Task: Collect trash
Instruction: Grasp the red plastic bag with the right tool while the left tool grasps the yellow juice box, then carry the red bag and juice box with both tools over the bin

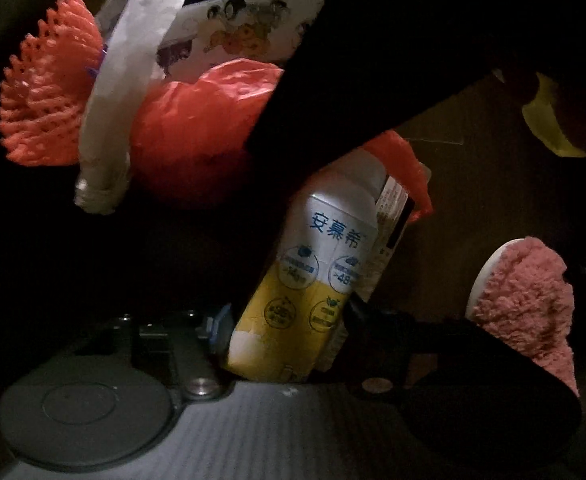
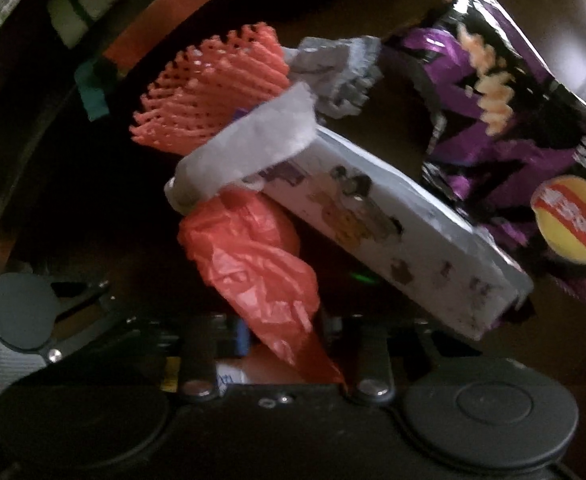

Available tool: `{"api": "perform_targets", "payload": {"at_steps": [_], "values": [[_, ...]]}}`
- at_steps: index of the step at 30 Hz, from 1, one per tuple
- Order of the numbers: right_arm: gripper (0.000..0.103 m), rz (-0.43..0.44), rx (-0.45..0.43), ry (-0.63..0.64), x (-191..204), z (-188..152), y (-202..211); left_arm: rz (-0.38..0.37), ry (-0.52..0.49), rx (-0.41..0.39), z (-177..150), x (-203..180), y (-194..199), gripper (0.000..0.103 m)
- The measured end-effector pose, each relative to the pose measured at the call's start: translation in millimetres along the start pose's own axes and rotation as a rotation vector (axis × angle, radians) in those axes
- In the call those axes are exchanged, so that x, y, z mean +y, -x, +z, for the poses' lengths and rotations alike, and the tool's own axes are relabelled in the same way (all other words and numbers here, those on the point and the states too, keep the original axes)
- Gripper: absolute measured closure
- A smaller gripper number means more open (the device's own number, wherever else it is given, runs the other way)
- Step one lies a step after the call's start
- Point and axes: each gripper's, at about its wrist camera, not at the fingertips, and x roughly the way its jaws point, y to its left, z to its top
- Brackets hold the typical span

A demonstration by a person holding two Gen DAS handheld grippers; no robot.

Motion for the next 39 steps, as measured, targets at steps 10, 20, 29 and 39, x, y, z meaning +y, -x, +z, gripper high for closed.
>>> {"api": "perform_targets", "payload": {"at_steps": [10,20,29,39], "values": [[0.096,-0.012,-0.047,-0.096,13.5,-21.4,58.3,0.035,0.058,0.009,-13.5,-0.9,67.2,0.055],[0.097,-0.075,-0.106,-0.168,52.9,-24.1,180.5,0.012,0.154,-0.036,-26.1,6.8,190.1,0.060],[0.098,-0.112,-0.165,-0.217,87.7,-28.6,333.2,0.010,0.213,-0.125,-37.6,11.4,344.9,0.060],[0.098,-0.111,-0.214,-0.162,176.1,-13.4,509.0,0.046,0.305,-0.340,-59.2,23.0,566.5,0.060]]}}
